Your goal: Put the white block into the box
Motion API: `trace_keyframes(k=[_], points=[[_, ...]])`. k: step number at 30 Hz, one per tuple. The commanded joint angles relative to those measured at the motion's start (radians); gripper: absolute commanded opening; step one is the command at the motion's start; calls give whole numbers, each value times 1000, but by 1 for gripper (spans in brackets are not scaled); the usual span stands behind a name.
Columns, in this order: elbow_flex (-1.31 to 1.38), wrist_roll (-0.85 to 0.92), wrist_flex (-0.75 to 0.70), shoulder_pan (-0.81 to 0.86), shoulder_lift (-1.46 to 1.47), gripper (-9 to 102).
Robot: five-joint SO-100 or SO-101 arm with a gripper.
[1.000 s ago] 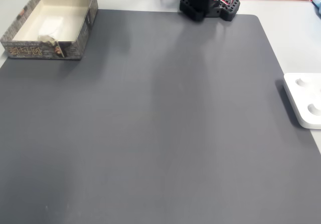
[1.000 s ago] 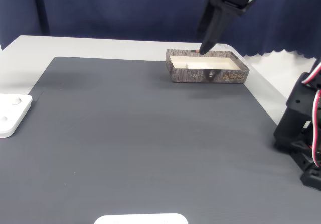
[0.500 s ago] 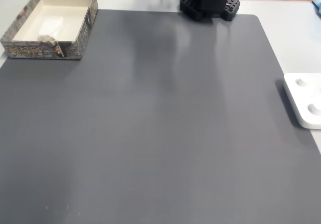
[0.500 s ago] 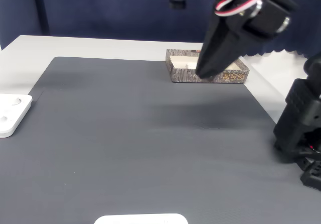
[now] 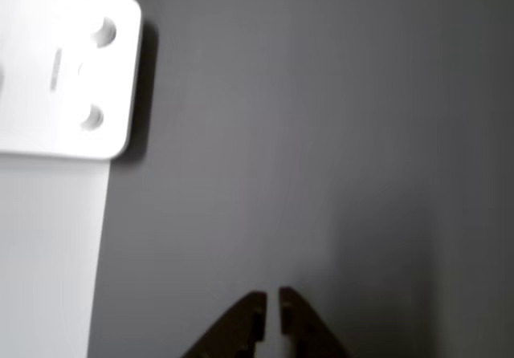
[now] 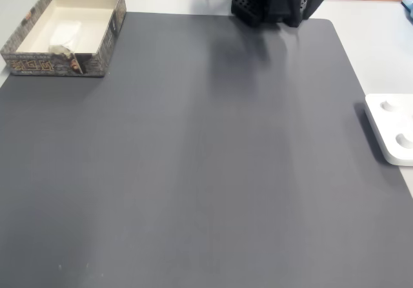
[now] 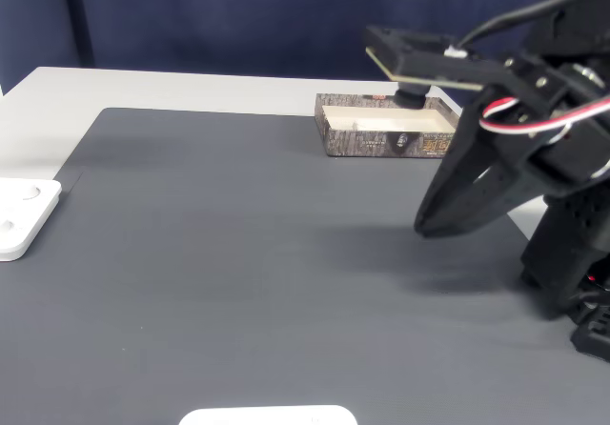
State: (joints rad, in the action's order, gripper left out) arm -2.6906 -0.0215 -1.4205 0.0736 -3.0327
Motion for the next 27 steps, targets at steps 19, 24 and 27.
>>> trace_keyframes(k=[19,24,27], points=[[-273,78,98,-31,-291,-2],[-327,80,114,-14,-291,-2],[-370,75,118,-9,-291,-2]])
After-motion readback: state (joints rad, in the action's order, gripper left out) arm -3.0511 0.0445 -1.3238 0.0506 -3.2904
